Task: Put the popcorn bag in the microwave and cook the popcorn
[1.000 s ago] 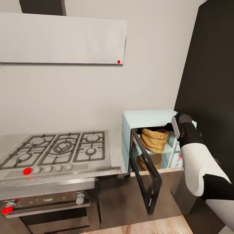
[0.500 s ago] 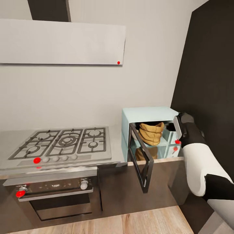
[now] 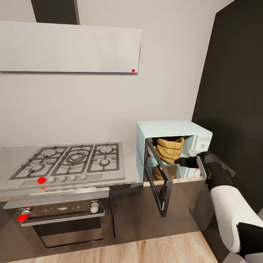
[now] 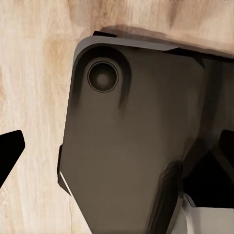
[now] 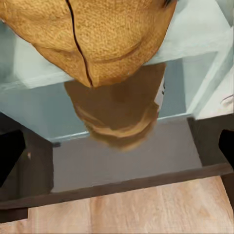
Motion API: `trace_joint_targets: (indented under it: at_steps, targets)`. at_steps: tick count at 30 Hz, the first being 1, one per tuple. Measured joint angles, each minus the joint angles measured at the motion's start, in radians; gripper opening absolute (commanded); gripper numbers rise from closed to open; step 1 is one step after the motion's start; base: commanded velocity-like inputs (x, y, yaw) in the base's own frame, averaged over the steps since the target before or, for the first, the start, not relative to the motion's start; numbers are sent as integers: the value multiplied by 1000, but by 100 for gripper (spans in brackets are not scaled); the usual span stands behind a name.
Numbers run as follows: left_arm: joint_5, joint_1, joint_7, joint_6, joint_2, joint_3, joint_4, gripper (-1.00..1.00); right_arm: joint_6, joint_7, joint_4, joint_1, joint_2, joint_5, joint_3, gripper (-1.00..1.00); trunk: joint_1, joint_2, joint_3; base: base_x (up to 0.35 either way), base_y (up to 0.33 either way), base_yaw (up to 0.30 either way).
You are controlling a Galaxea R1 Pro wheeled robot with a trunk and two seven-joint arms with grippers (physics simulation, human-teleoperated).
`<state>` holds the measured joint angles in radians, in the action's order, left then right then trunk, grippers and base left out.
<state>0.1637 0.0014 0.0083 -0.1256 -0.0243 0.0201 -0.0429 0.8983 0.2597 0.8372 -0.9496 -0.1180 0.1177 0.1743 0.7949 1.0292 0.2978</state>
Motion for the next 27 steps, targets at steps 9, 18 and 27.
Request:
trace_joint_targets:
  at_steps: [9,18,27]
  targets:
    - [0,0,0,0,0,0,-1,100,-461,16,-13,143,33,-9,7,100,0,0,0,0,0,0]
    - [0,0,0,0,0,0,-1,100,-585,18,-1,160,34,-11,13,100,0,0,0,0,0,0]
    - [0,0,0,0,0,0,-5,100,-539,16,137,160,33,-12,53,100,0,0,0,0,0,0]
